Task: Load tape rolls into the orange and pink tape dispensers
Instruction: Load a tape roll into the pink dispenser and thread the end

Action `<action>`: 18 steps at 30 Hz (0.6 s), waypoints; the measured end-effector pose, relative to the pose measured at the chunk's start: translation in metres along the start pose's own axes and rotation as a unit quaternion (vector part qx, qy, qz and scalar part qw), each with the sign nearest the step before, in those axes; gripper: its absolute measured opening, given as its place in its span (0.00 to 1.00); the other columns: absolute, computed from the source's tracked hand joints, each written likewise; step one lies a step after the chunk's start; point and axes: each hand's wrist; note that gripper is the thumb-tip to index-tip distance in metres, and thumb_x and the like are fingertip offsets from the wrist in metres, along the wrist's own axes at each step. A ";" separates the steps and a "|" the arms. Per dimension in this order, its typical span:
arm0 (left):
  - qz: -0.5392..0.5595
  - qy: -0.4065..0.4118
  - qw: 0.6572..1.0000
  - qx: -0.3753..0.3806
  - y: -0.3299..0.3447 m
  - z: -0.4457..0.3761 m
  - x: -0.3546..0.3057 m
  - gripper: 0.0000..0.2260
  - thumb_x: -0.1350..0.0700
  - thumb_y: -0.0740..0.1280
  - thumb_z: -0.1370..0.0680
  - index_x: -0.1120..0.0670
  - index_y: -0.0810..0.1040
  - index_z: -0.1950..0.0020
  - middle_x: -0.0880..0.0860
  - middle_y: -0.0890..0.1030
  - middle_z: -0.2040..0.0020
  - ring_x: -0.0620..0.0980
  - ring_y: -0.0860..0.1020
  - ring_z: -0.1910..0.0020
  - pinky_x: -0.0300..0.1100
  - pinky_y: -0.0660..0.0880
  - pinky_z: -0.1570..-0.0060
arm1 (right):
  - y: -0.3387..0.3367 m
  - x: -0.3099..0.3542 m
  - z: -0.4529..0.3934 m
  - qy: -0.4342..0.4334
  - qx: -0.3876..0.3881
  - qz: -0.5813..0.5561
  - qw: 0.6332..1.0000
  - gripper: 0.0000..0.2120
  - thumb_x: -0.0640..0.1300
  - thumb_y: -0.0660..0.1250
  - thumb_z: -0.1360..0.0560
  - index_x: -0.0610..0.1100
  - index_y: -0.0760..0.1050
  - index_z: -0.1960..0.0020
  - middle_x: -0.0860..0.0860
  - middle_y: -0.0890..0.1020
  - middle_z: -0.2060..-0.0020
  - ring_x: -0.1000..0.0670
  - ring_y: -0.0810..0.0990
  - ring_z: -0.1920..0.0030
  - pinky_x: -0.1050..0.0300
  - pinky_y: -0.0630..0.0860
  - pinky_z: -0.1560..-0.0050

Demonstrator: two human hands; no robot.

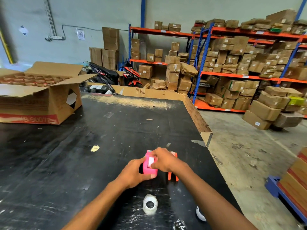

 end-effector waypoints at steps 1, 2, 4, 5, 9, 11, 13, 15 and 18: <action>-0.025 0.008 1.000 -0.014 0.001 0.000 0.002 0.24 0.40 0.73 0.33 0.41 0.75 0.39 0.46 0.84 0.48 0.45 0.80 0.48 0.41 0.77 0.47 | 0.000 0.004 -0.003 0.013 0.004 0.009 1.000 0.04 0.39 0.71 0.30 0.47 0.77 0.58 0.45 0.77 0.60 0.47 0.73 0.59 0.58 0.67 0.60; -0.056 0.016 0.998 -0.028 0.001 0.001 0.003 0.26 0.37 0.71 0.33 0.40 0.73 0.37 0.46 0.84 0.48 0.46 0.80 0.47 0.45 0.77 0.48 | 0.000 0.007 -0.006 0.025 0.003 0.019 1.000 0.04 0.39 0.71 0.31 0.46 0.76 0.60 0.45 0.76 0.59 0.47 0.73 0.59 0.58 0.67 0.59; -0.103 0.024 0.993 -0.045 0.000 0.002 0.005 0.28 0.33 0.68 0.33 0.40 0.70 0.36 0.47 0.82 0.48 0.49 0.78 0.46 0.46 0.75 0.52 | 0.000 0.016 -0.010 0.030 -0.005 0.056 0.998 0.02 0.38 0.70 0.31 0.42 0.78 0.59 0.43 0.79 0.58 0.44 0.78 0.57 0.57 0.68 0.60; -0.119 0.024 0.992 -0.042 -0.001 0.002 0.004 0.28 0.31 0.67 0.33 0.40 0.70 0.37 0.48 0.82 0.49 0.50 0.77 0.47 0.47 0.75 0.53 | 0.001 0.019 -0.010 0.023 -0.019 0.084 0.996 0.04 0.37 0.69 0.31 0.40 0.78 0.57 0.41 0.81 0.55 0.41 0.80 0.54 0.56 0.68 0.60; -0.158 0.025 0.986 -0.039 -0.004 0.003 0.007 0.28 0.30 0.64 0.33 0.44 0.71 0.39 0.51 0.81 0.53 0.52 0.77 0.50 0.48 0.74 0.55 | 0.020 0.015 0.003 -0.034 -0.125 0.124 0.984 0.10 0.36 0.65 0.29 0.37 0.75 0.48 0.40 0.75 0.46 0.38 0.79 0.48 0.52 0.66 0.59; -0.160 0.024 0.986 -0.035 -0.003 0.003 0.007 0.27 0.32 0.65 0.31 0.44 0.70 0.37 0.51 0.81 0.50 0.52 0.77 0.48 0.49 0.76 0.52 | 0.026 0.002 0.012 -0.041 -0.167 0.024 0.985 0.13 0.39 0.65 0.28 0.41 0.75 0.43 0.45 0.73 0.46 0.43 0.78 0.48 0.57 0.66 0.56; -0.148 0.016 0.989 -0.023 -0.002 0.004 0.007 0.31 0.35 0.67 0.31 0.45 0.66 0.31 0.50 0.80 0.42 0.53 0.75 0.40 0.49 0.75 0.46 | 0.024 -0.006 0.023 -0.043 -0.190 -0.091 0.977 0.17 0.41 0.67 0.28 0.46 0.75 0.39 0.49 0.71 0.49 0.51 0.74 0.50 0.63 0.67 0.50; -0.119 0.007 0.993 -0.026 -0.003 0.007 0.005 0.40 0.39 0.69 0.31 0.50 0.57 0.24 0.50 0.71 0.30 0.53 0.67 0.29 0.48 0.69 0.35 | 0.016 -0.012 0.033 -0.053 -0.214 -0.143 0.965 0.19 0.42 0.70 0.29 0.49 0.76 0.39 0.50 0.71 0.53 0.56 0.73 0.54 0.67 0.67 0.50; -0.013 0.032 0.992 -0.122 -0.004 0.013 -0.010 0.34 0.50 0.69 0.27 0.52 0.60 0.24 0.49 0.71 0.30 0.48 0.67 0.30 0.40 0.65 0.32 | 0.005 -0.016 0.051 -0.062 -0.249 -0.179 0.950 0.20 0.41 0.69 0.27 0.49 0.75 0.36 0.50 0.72 0.55 0.59 0.74 0.60 0.77 0.68 0.56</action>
Point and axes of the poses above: each hand's wrist, its own z-axis away from the middle knuckle, its own y-axis out of the palm, x = y × z
